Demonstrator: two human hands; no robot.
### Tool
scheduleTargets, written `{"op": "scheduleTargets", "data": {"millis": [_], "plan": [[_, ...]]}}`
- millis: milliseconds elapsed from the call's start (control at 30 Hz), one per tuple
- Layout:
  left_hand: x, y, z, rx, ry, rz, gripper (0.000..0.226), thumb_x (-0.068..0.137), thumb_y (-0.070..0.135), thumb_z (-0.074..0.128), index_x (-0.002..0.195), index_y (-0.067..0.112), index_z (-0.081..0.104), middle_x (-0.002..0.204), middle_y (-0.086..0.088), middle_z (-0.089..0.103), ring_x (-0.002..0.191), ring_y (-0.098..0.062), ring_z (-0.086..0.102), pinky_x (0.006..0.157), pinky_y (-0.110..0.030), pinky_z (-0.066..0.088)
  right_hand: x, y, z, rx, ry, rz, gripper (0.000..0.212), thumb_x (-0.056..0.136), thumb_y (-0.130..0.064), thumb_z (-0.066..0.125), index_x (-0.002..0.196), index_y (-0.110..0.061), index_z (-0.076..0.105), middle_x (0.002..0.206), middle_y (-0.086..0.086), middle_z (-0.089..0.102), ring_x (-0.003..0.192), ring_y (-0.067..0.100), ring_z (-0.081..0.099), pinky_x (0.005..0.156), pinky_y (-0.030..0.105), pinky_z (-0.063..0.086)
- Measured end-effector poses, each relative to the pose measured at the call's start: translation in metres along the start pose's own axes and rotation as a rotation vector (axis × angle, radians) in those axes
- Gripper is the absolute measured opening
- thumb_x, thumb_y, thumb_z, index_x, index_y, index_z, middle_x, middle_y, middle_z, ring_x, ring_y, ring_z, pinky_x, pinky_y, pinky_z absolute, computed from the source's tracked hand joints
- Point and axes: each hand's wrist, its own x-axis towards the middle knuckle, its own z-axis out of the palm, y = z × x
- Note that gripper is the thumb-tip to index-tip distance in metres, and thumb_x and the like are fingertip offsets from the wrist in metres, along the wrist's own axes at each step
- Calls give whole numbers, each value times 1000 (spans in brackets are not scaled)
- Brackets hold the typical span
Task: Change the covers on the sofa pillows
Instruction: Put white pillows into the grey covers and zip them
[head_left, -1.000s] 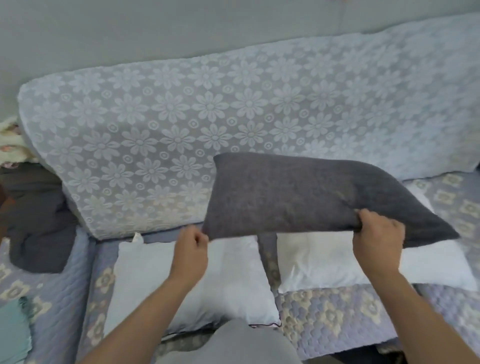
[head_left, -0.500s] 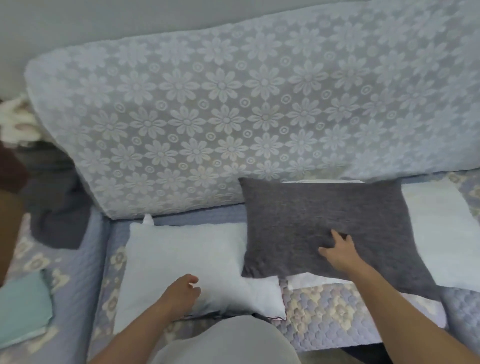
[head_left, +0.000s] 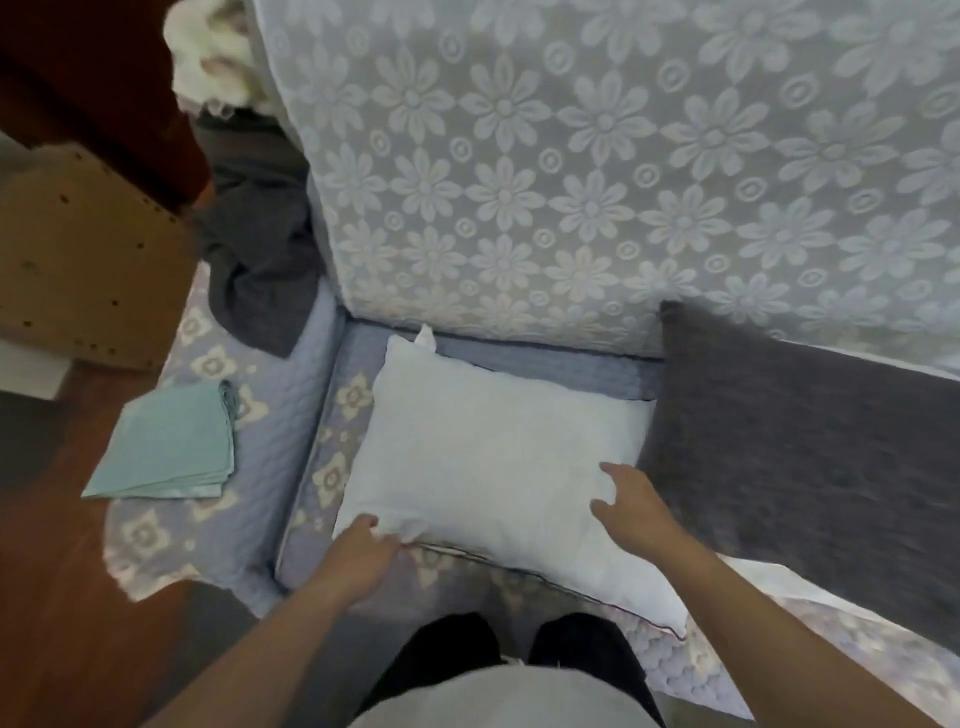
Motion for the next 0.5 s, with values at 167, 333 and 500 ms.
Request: {"op": "scheduleTargets", "data": {"millis": [167, 333, 500], "plan": [[119, -3, -36, -72, 104, -61, 89, 97, 56, 53, 159, 5, 16, 163, -16, 26, 147, -35, 31, 115, -37, 29, 17, 14, 22, -113, 31, 119, 71, 99, -25, 52, 159, -23, 14, 167, 1, -3, 152, 20, 14, 117, 34, 25], [197, -1, -16, -316, -48, -45, 114, 71, 84, 60, 156, 15, 29, 154, -11, 43, 136, -35, 46, 114, -47, 38, 9, 28, 30, -202, 107, 207, 75, 99, -25, 55, 160, -23, 12, 168, -3, -3, 153, 18, 10, 119, 38, 24], [136, 5, -29, -518, 11, -25, 63, 95, 45, 63, 140, 4, 49, 133, -16, 59, 111, -32, 59, 96, -37, 48, -17, -10, 63, -107, 138, 313, 72, 95, -26, 59, 157, -17, 21, 162, 12, 19, 149, 26, 20, 118, 40, 25]]}}
